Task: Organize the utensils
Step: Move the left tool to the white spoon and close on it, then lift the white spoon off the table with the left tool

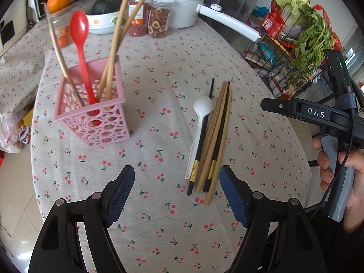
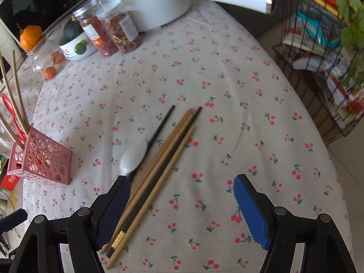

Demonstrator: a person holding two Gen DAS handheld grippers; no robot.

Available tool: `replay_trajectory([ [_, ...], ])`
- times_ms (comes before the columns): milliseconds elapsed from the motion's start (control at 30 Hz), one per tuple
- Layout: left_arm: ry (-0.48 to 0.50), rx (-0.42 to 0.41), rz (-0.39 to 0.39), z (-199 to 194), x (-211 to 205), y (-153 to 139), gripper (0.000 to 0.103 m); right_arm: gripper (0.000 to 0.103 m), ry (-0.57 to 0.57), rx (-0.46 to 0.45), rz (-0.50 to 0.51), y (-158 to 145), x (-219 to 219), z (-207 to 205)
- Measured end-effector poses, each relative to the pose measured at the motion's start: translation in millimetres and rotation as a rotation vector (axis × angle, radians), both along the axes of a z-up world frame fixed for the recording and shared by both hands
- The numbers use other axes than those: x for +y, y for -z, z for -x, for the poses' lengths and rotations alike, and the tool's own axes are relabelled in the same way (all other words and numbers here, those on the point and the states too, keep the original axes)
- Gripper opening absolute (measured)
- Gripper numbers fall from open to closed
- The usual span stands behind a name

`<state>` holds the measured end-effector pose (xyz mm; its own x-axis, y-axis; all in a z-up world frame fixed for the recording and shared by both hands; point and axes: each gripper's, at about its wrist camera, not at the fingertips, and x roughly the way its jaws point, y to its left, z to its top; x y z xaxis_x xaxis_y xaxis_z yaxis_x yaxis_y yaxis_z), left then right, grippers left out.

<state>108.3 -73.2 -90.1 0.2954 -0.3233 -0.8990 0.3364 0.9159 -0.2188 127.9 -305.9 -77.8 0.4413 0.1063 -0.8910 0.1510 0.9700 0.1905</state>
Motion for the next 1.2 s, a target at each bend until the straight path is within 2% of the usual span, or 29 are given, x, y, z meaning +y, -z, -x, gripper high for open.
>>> replay_trajectory([
  [67,0.021,0.023,-0.01,-3.3,-14.8,8.2,0.079,0.08,0.025,0.03,-0.014,4.6,-11.7,1.2],
  [133,0.039,0.011,-0.04,-6.5,-29.8,13.7,0.078,0.08,0.038,0.044,-0.037,6.6,-19.9,0.7],
  [200,0.06,0.004,-0.067,-11.6,-45.7,18.3,0.074,0.08,0.039,0.057,-0.054,8.6,-25.7,-0.9],
  [367,0.068,0.038,-0.081,-38.8,-80.1,29.4,0.042,0.081,0.025,0.087,-0.029,16.3,-34.6,-5.7],
  [533,0.055,0.047,-0.124,-74.4,-107.2,39.6,0.042,0.081,0.01,0.088,-0.031,16.9,-42.9,-6.6],
  [733,0.051,0.073,-0.161,-109.0,-126.7,51.7,0.043,0.081,0.053,0.072,-0.092,12.9,-59.5,-9.4],
  [933,0.022,0.142,-0.137,-129.3,-128.1,70.4,0.042,0.081,0.074,0.083,-0.121,15.7,-68.0,-15.5],
  [1000,0.009,0.136,-0.11,-130.9,-125.2,70.6,0.041,0.081,0.076,0.085,-0.125,15.9,-68.9,-16.4],
  [1033,0.005,0.146,-0.102,-132.3,-124.2,71.3,0.036,0.081,0.077,0.085,-0.127,16.3,-69.3,-16.5],
  [1200,-0.009,0.106,-0.073,-127.2,-117.9,58.6,0.035,0.081,0.085,0.093,-0.127,18.9,-70.6,-18.5],
])
